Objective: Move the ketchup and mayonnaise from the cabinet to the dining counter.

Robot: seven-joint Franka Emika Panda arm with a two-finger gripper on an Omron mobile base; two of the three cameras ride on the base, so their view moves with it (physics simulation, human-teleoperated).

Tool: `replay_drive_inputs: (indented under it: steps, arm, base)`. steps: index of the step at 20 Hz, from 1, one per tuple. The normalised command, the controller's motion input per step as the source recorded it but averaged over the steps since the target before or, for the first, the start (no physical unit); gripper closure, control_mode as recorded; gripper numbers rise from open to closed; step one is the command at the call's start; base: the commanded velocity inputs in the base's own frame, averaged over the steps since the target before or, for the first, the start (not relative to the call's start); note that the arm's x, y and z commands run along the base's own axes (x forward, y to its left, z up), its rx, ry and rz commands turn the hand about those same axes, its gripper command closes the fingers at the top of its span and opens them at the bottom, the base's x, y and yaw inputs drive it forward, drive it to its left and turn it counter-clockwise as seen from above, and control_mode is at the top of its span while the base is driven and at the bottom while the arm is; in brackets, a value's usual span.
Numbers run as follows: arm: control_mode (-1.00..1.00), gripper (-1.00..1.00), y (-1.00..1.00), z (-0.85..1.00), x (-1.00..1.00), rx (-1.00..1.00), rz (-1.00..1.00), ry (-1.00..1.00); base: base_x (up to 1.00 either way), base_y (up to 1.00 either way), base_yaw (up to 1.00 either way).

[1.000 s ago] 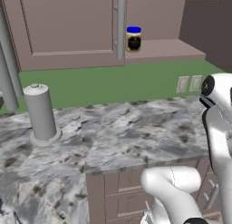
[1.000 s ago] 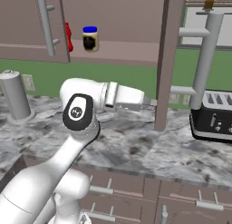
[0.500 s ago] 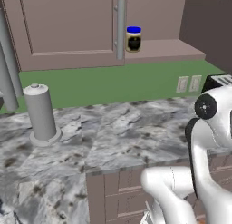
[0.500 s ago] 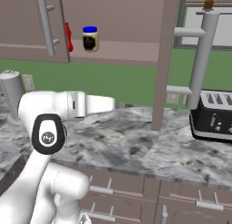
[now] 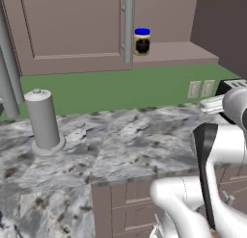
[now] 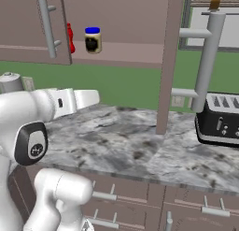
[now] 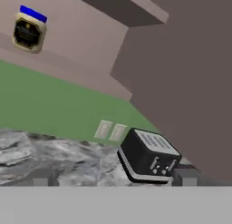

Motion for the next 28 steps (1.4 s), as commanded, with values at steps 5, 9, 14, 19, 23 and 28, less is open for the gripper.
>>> replay_drive_inputs:
  steps: [5, 9, 14, 19, 23, 28]
  arm:
    - [-1.00, -1.00, 0.57, 0.00, 0.44, 0.28, 0.41, -0.10]
    - [-1.00, -1.00, 0.45, 0.00, 0.20, 0.26, 0.09, -0.26]
    - [-1.00, -1.00, 0.64, 0.00, 0.07, 0.17, 0.00, -0.32]
    - [-1.00, -1.00, 0.59, 0.16, 0.00, 0.00, 0.00, -0.13]
    - [-1.00, -1.00, 0.46, 0.11, 0.01, 0.00, 0.00, -0.04]
    - [-1.00, -1.00, 0.32, 0.00, 0.11, 0.00, 0.00, -0.03]
  base:
    - [0.00, 0.00, 0.00]
    - [0.00, 0.00, 0.00]
    - [0.00, 0.00, 0.00]
    - [0.00, 0.00, 0.00]
    - [0.00, 0.00, 0.00]
    - [0.00, 0.00, 0.00]
